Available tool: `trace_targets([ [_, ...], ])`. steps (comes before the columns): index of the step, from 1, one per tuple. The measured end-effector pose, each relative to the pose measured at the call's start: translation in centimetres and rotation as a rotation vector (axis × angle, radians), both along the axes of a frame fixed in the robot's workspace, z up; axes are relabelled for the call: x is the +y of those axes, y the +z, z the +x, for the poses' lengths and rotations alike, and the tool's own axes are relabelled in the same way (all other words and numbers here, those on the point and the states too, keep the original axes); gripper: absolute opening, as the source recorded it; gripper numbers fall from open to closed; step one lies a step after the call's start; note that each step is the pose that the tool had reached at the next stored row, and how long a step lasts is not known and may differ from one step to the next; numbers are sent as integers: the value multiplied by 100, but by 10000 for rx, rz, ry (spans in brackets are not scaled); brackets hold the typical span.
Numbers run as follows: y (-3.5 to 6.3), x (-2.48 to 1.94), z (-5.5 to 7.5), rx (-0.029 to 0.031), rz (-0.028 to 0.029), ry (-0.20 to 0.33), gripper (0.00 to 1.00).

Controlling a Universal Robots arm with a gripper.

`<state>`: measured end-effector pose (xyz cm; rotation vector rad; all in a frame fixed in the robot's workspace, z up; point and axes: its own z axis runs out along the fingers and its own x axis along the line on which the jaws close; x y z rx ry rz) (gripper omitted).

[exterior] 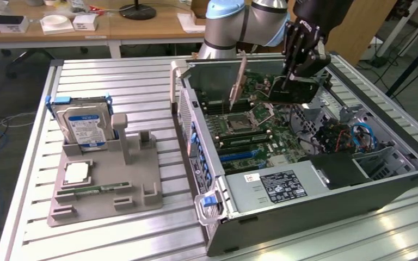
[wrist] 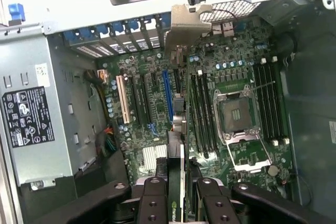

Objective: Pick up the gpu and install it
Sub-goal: 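Insert the gpu into the slot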

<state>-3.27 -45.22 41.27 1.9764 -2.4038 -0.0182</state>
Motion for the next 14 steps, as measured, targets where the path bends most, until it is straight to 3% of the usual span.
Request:
trace_targets([
  [4,-2,0,1,-41,42,180,26],
  [14,-24,0,0,-55,43,388,26],
])
